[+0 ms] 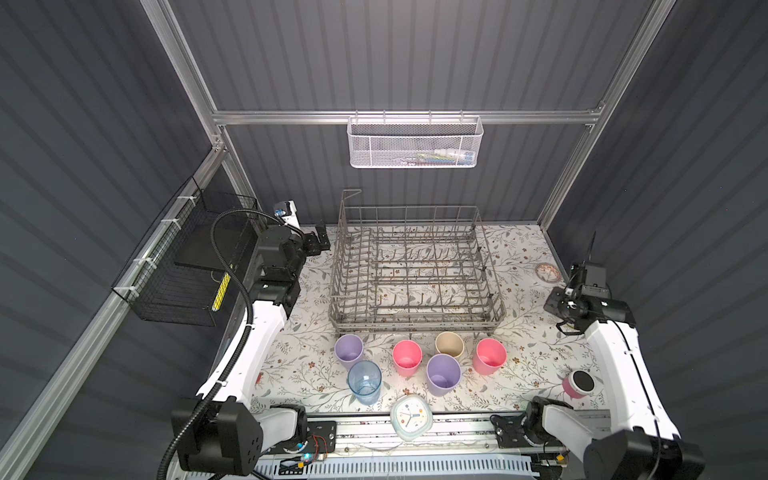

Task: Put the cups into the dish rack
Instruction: 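Lift the amber cup above the rack while the left gripper reaches toward it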

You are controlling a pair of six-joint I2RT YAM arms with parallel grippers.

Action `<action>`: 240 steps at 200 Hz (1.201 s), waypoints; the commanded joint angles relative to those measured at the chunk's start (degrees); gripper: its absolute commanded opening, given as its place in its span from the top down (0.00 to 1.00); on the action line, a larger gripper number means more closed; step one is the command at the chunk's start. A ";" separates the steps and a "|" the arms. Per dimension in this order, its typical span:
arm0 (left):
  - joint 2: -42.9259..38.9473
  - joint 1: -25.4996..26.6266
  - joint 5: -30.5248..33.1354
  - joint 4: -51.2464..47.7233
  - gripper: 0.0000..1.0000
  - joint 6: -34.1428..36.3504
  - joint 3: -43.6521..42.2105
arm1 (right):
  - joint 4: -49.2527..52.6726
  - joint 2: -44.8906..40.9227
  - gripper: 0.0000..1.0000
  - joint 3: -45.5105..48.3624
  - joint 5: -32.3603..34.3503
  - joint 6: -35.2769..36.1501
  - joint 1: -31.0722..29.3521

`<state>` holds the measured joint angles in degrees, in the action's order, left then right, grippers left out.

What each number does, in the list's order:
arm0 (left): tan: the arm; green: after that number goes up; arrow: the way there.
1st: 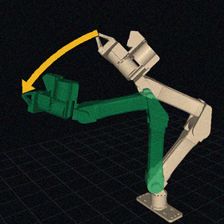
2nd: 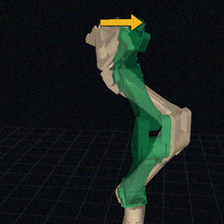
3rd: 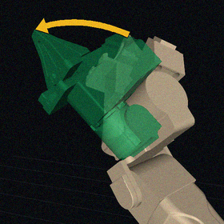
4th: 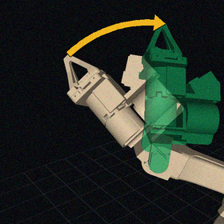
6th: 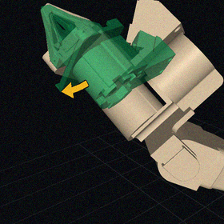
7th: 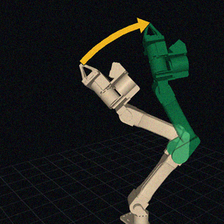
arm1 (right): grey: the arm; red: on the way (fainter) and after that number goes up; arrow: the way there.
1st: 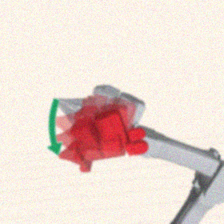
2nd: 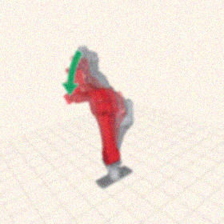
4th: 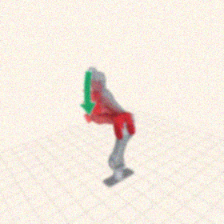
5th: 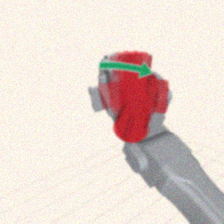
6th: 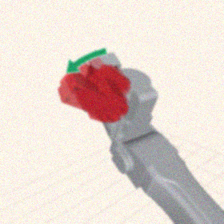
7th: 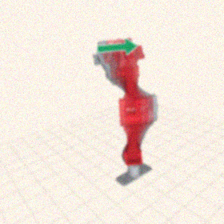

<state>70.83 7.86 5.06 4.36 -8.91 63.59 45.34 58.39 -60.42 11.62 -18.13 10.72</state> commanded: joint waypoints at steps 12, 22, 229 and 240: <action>-0.75 0.32 -8.43 -0.90 0.00 -2.81 4.27 | 2.56 -1.98 1.00 -10.94 -2.44 -0.68 -7.09; -0.28 0.35 -11.29 -1.02 0.00 -3.50 5.28 | 2.30 -1.52 1.00 -14.37 -2.56 -0.76 -10.37; 20.29 8.58 -70.30 20.78 0.01 -19.34 18.66 | -57.29 17.37 1.00 -14.93 -66.86 -33.37 -26.64; 20.64 8.67 -71.12 20.09 0.01 -18.53 18.74 | -58.42 17.68 1.00 -14.51 -68.32 -34.30 -26.63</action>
<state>90.21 16.21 -60.10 21.85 -26.24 80.73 -4.62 75.96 -75.59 -50.30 -48.60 -15.70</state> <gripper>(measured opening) 0.992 0.090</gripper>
